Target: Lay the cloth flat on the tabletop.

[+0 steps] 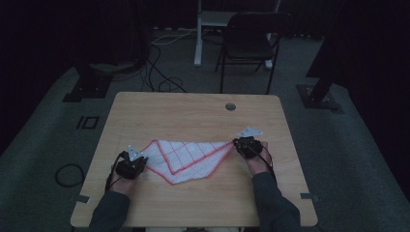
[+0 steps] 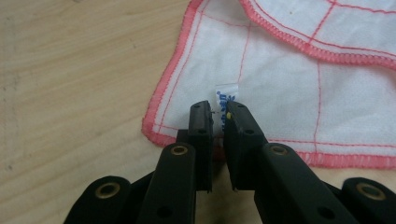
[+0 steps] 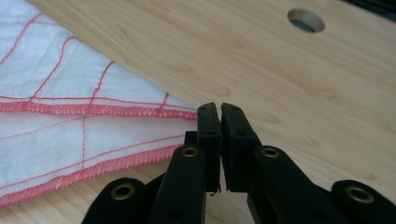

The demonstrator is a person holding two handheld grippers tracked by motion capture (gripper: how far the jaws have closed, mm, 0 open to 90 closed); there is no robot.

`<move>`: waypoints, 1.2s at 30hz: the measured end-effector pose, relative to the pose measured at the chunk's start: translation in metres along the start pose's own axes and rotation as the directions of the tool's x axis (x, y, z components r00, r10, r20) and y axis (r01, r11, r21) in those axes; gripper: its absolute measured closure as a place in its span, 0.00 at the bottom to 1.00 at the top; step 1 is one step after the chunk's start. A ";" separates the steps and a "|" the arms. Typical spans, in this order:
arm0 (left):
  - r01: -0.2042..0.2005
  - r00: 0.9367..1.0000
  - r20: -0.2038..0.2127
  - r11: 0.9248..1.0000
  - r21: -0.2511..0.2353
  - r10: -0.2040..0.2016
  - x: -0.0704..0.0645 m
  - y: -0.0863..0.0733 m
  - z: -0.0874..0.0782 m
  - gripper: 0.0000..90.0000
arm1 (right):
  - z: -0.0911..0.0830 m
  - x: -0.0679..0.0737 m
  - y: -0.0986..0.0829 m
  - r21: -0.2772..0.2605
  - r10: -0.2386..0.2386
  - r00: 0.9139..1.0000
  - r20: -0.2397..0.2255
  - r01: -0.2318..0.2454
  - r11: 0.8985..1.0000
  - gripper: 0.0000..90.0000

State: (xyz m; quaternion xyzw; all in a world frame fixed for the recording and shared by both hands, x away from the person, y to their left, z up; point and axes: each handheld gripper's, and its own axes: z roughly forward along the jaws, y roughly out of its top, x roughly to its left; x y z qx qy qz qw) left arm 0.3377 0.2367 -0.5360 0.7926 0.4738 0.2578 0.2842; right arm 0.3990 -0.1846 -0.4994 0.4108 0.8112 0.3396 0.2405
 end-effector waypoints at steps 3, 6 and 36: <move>0.025 0.999 -0.026 1.000 -0.003 -0.025 0.001 0.003 0.003 0.87 | 0.004 0.003 -0.001 0.023 -0.008 1.000 -0.012 0.009 1.000 0.90; 0.057 0.998 -0.017 0.998 -0.019 -0.057 0.000 0.001 0.002 0.85 | 0.004 0.010 0.000 0.002 -0.030 0.999 -0.024 0.030 1.000 0.85; -0.065 0.965 0.250 0.996 -0.067 0.080 -0.098 -0.013 -0.035 0.84 | 0.035 0.140 0.025 -0.079 -0.310 0.894 -0.325 0.300 0.951 0.81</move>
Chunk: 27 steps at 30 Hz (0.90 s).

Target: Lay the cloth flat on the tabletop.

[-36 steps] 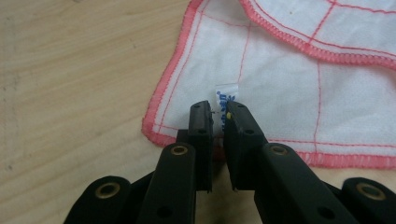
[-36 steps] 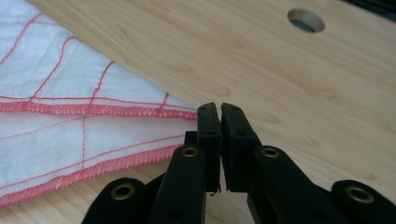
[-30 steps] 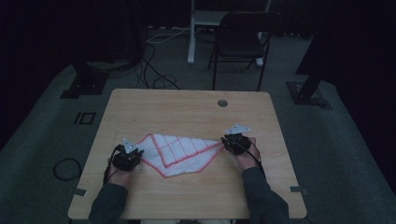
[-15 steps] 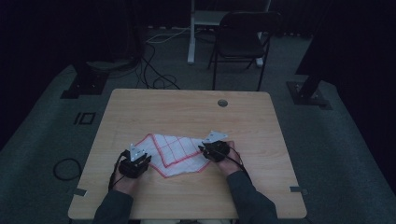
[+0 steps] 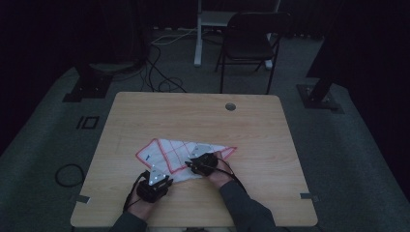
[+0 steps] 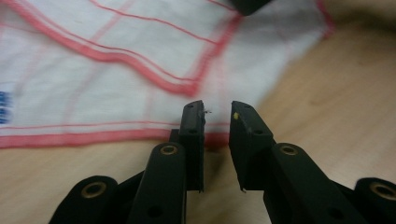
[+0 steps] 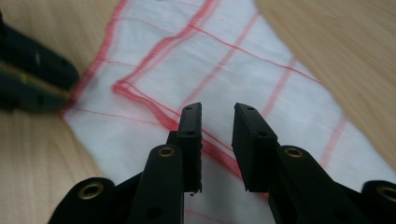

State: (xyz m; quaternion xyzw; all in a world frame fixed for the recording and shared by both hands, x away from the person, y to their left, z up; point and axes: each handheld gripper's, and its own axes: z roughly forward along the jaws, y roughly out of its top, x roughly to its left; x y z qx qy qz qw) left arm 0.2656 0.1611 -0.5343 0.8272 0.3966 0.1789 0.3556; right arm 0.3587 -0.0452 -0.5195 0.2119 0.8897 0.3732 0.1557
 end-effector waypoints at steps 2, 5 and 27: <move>-0.003 1.000 0.007 1.000 0.000 0.003 -0.003 -0.001 0.001 0.84 | 0.002 0.003 0.001 0.005 0.000 1.000 -0.009 0.000 1.000 0.81; -0.021 1.000 0.021 1.000 0.012 0.021 -0.008 -0.002 0.005 0.82 | 0.009 0.011 0.006 0.004 -0.035 0.998 -0.050 0.035 0.999 0.75; -0.041 0.999 0.013 0.999 0.031 0.041 -0.003 0.003 0.009 0.99 | 0.007 -0.019 0.015 0.010 0.048 0.995 0.084 -0.049 0.999 1.00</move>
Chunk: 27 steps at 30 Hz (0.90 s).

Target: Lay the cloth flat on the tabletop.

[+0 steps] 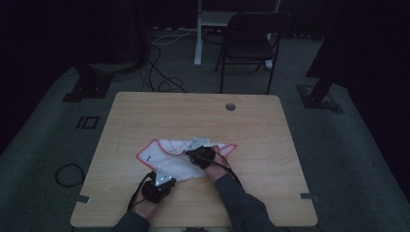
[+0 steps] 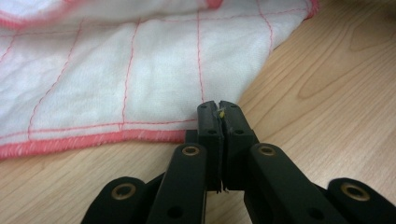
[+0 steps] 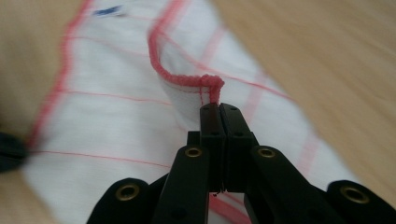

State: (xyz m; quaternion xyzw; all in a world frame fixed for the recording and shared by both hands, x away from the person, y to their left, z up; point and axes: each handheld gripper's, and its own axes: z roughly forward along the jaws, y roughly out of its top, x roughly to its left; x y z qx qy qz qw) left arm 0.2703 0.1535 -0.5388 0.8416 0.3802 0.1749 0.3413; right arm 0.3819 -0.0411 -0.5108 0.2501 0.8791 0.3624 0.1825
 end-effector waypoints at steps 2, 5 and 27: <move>0.002 1.000 -0.003 1.000 0.005 -0.002 0.003 -0.001 -0.002 0.99 | -0.007 -0.012 -0.002 -0.005 0.035 0.999 0.025 -0.035 0.999 1.00; 0.009 1.000 -0.015 1.000 0.016 -0.009 0.011 -0.004 -0.006 0.99 | -0.016 -0.029 -0.008 -0.004 0.062 0.996 0.065 -0.062 0.998 1.00; 0.114 0.987 -0.118 0.993 0.026 -0.110 0.055 -0.009 -0.010 1.00 | -0.059 -0.106 -0.043 0.024 0.166 0.952 0.258 -0.178 0.984 1.00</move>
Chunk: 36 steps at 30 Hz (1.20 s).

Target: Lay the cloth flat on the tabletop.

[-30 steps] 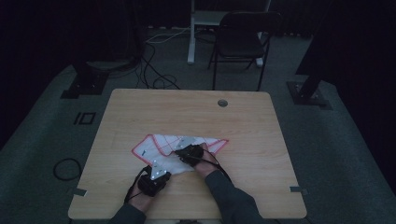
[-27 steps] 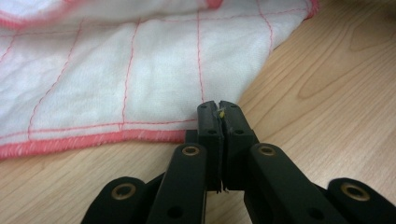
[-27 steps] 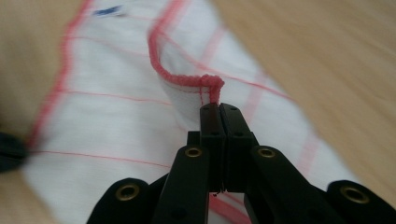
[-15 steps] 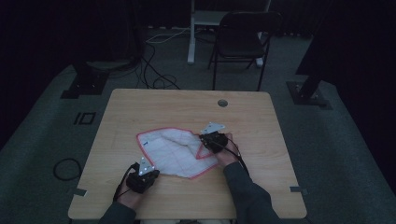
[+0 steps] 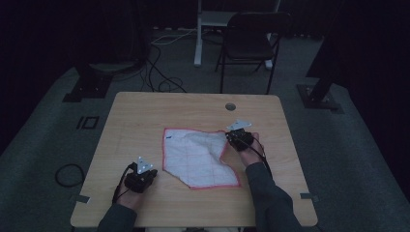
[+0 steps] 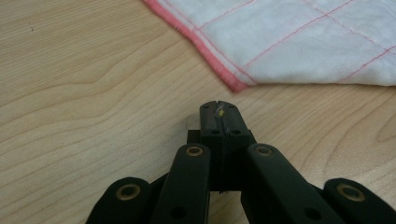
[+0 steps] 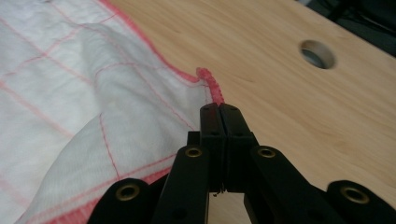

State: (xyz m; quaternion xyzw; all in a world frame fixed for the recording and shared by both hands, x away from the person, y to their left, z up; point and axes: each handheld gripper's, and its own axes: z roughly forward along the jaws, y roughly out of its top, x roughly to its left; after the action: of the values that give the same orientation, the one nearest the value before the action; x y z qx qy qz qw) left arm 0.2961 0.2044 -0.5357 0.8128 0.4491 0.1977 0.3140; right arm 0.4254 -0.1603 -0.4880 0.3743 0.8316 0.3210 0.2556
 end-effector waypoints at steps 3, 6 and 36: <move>0.003 1.000 -0.003 1.000 -0.002 -0.003 0.000 0.000 0.000 1.00 | -0.001 -0.010 -0.002 0.018 0.020 0.999 0.027 -0.021 1.000 1.00; 0.005 1.000 -0.004 1.000 -0.003 -0.005 0.000 0.000 0.000 1.00 | -0.002 -0.018 -0.005 0.031 0.039 0.997 0.063 -0.041 0.999 0.99; 0.015 1.000 -0.006 1.000 -0.019 -0.016 -0.002 0.001 0.003 0.95 | 0.010 0.068 -0.004 0.016 -0.028 0.994 -0.106 0.030 0.999 0.82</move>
State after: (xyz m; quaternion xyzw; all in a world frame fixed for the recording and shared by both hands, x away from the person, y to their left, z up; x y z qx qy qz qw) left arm 0.2974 0.2018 -0.5373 0.8056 0.4545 0.2022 0.3219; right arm 0.3898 -0.1057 -0.5101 0.3470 0.8520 0.3294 0.2125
